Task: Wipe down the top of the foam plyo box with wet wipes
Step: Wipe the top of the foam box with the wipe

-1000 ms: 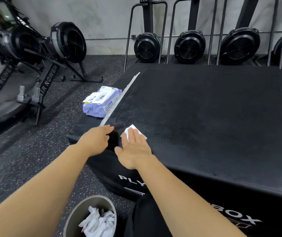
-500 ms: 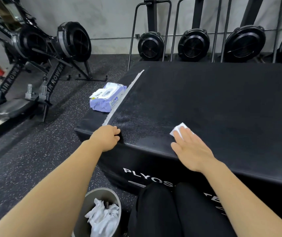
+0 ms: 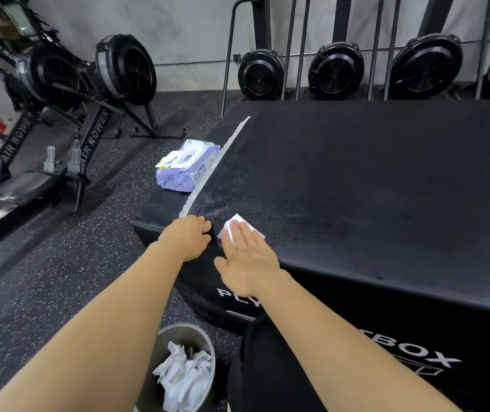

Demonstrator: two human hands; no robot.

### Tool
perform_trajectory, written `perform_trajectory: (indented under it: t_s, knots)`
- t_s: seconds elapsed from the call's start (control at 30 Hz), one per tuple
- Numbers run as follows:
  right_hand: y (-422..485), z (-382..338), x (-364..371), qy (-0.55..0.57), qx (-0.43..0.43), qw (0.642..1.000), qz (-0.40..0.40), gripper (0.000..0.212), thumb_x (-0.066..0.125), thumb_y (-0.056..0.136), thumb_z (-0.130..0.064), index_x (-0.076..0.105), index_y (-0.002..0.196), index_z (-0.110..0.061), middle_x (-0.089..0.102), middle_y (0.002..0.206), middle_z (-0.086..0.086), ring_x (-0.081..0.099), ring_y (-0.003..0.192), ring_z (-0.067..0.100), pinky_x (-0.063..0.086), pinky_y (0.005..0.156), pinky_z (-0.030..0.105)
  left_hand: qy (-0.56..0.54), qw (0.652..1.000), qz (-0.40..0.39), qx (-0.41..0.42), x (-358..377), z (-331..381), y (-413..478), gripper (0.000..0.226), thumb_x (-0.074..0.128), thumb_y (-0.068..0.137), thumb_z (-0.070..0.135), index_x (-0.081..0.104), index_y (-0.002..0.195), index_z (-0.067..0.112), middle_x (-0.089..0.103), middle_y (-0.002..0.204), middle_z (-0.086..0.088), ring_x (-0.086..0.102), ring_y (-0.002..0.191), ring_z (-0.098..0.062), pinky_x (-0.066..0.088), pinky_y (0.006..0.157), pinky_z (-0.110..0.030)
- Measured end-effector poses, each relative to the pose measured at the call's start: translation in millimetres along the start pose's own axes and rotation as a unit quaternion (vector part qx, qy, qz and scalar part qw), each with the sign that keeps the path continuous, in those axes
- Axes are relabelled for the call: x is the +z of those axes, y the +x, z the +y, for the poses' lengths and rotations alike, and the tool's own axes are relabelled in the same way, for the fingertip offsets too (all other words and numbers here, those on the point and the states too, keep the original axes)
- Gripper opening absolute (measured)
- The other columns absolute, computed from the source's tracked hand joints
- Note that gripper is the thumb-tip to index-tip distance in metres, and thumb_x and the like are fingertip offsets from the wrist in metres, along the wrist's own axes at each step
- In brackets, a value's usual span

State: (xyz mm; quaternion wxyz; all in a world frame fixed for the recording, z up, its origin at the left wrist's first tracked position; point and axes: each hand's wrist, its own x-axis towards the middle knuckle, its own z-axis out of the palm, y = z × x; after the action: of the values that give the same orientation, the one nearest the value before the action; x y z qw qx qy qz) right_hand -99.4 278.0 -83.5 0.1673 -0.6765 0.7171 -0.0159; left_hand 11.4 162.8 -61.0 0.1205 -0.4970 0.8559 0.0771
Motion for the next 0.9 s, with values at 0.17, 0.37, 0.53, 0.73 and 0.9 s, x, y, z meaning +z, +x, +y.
perform_trajectory:
  t_s: [0.17, 0.37, 0.53, 0.73, 0.9]
  knots:
    - [-39.5, 43.1, -5.4, 0.042, -0.022, 0.998, 0.049, 0.057, 0.024, 0.105, -0.035, 0.010, 0.157, -0.019, -0.007, 0.166, -0.004, -0.011, 0.152, 0.015, 0.000, 0.123, 0.034, 0.002, 1.000, 0.009, -0.005, -1.1, 2.1, -0.2, 0.039, 0.044, 0.100, 0.023, 0.051, 0.138, 0.012, 0.044, 0.146, -0.009, 0.039, 0.134, -0.030, 0.035, 0.109, -0.041]
    - [-109.6, 100.1, -7.4, 0.046, 0.027, 0.992, 0.114, 0.039, 0.025, 0.101, -0.033, 0.029, 0.140, -0.029, 0.020, 0.147, -0.014, 0.018, 0.142, 0.011, 0.022, 0.117, 0.031, -0.024, 0.999, 0.027, -0.002, 1.4, 2.2, -3.8, 0.039, 0.045, 0.100, 0.020, 0.052, 0.137, 0.009, 0.045, 0.145, -0.010, 0.039, 0.134, -0.029, 0.034, 0.108, -0.037]
    - [-95.8, 85.0, -0.8, 0.041, 0.056, 0.992, 0.110, 0.049, 0.023, 0.101, -0.038, 0.024, 0.147, -0.020, 0.013, 0.154, -0.005, 0.008, 0.146, 0.016, 0.014, 0.120, 0.035, -0.041, 0.999, 0.019, 0.010, 1.5, -0.2, -4.7, 0.044, 0.043, 0.102, 0.018, 0.042, 0.145, 0.012, 0.034, 0.154, -0.008, 0.031, 0.141, -0.027, 0.028, 0.113, -0.035]
    - [-34.5, 20.3, 13.4, 0.008, 0.017, 0.999, 0.043, 0.068, 0.023, 0.104, -0.043, -0.005, 0.158, -0.013, -0.022, 0.163, 0.008, -0.025, 0.149, 0.023, -0.010, 0.122, 0.040, -0.038, 0.999, 0.005, 0.005, 0.4, 0.3, -0.8, 0.044, 0.042, 0.101, 0.016, 0.043, 0.145, 0.011, 0.034, 0.154, -0.008, 0.031, 0.141, -0.028, 0.028, 0.113, -0.037]
    - [-12.2, -0.2, 14.3, -0.042, -0.024, 0.998, 0.030, 0.069, 0.022, 0.105, -0.041, -0.011, 0.157, -0.010, -0.024, 0.163, 0.009, -0.025, 0.149, 0.023, -0.012, 0.122, 0.038, -0.020, 1.000, 0.006, -0.014, 1.6, 1.6, 2.5, 0.038, 0.043, 0.098, 0.014, 0.053, 0.133, 0.009, 0.044, 0.146, -0.009, 0.042, 0.132, -0.030, 0.037, 0.107, -0.039]
